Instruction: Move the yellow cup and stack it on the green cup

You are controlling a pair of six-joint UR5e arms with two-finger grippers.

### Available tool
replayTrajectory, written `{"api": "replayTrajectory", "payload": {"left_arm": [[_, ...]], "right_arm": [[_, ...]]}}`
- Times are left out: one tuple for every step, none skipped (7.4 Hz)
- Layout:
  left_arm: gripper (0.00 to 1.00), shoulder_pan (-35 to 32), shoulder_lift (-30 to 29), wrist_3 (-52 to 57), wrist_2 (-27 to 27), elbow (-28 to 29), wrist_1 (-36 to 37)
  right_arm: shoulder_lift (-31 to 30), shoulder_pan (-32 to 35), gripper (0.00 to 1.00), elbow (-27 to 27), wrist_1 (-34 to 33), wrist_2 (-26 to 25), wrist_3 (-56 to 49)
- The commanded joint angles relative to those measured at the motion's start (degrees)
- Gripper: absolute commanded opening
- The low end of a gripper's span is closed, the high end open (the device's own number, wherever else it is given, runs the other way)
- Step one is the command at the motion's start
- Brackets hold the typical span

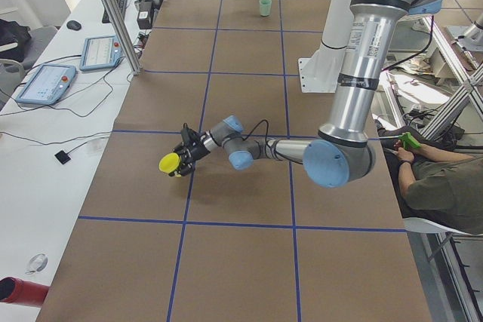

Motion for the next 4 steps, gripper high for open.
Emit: {"api": "replayTrajectory", "payload": {"left_arm": [[0.53,1.67,-11.32,3.84,-4.17,0.73,-2.92],[0.54,3.24,-13.8,3.93,-5.24,-0.49,-3.01],[0.53,7.34,-14.34,4.54,-6.82,-2.16,-6.93],[0.53,9.73,-16.52,9.34,-12.4,-3.57,-11.32]], "right_arm": [[4.61,-1.28,1.0,-0.81,0.09,0.02,6.63],[6.2,-1.9,1.0,-0.81,0.09,0.02,9.62],[7.08,-1.99,1.0,-0.72,0.0,0.02,10.43],[8.22,-2.87,1.0,-0.55,0.09,0.2,13.4]]}}
